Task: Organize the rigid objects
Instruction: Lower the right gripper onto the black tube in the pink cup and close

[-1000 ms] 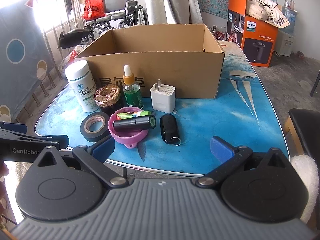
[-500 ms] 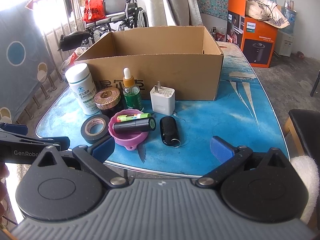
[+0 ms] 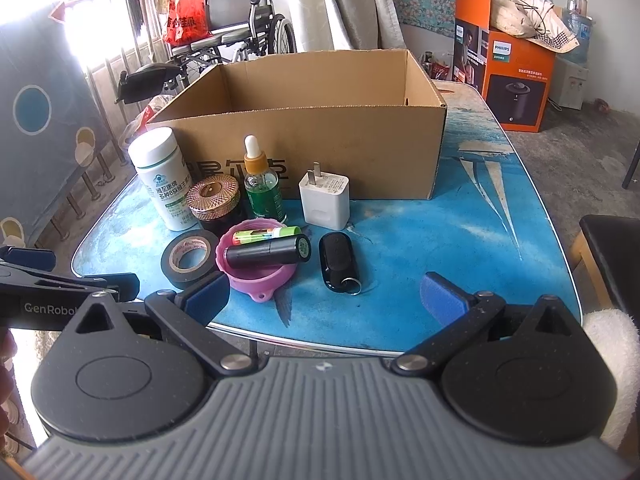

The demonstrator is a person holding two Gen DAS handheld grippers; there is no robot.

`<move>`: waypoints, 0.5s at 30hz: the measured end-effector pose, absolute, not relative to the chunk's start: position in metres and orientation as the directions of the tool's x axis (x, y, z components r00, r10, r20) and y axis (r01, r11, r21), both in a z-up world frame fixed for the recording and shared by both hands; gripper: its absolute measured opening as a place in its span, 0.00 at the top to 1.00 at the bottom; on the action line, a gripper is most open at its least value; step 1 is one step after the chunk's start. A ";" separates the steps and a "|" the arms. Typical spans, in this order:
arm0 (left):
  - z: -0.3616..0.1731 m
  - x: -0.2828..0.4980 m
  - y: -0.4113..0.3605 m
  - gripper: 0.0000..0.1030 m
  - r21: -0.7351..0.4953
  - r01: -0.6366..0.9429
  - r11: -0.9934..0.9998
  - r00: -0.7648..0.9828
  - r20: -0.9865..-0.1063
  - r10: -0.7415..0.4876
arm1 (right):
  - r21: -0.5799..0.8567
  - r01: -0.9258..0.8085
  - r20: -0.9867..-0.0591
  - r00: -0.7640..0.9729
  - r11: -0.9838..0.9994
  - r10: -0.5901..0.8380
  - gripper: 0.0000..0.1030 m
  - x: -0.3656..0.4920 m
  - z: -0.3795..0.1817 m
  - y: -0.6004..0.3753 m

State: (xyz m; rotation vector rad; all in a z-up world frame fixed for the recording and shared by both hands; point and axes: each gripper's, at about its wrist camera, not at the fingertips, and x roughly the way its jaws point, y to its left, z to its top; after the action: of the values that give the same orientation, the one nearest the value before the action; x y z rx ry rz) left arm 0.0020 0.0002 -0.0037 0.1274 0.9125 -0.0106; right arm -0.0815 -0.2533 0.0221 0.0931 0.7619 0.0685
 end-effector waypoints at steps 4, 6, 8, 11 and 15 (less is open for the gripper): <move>-0.004 0.002 0.000 0.00 0.106 0.064 0.992 0.612 -0.790 0.045 | 0.112 -0.028 -0.685 0.722 0.993 0.097 0.01 -0.082 0.021 -0.254; -0.004 0.002 0.000 0.00 0.106 0.064 0.992 0.612 -0.789 0.045 | 0.113 -0.029 -0.685 0.722 0.993 0.099 0.01 -0.082 0.022 -0.254; -0.004 0.002 0.000 0.00 0.106 0.064 0.992 0.612 -0.790 0.045 | 0.113 -0.030 -0.684 0.722 0.993 0.099 0.01 -0.082 0.022 -0.254; -0.004 0.002 0.000 0.00 0.106 0.063 0.992 0.612 -0.790 0.045 | 0.113 -0.030 -0.683 0.723 0.993 0.100 0.01 -0.082 0.022 -0.254; -0.004 0.002 0.000 0.00 0.107 0.063 0.992 0.612 -0.790 0.046 | 0.114 -0.030 -0.684 0.723 0.993 0.100 0.01 -0.082 0.021 -0.254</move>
State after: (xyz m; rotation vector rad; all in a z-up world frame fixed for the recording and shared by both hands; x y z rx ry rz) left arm 0.0020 0.0002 -0.0042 0.1283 0.9132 -0.0096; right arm -0.0824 -0.2538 0.0214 0.0975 0.7596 0.0719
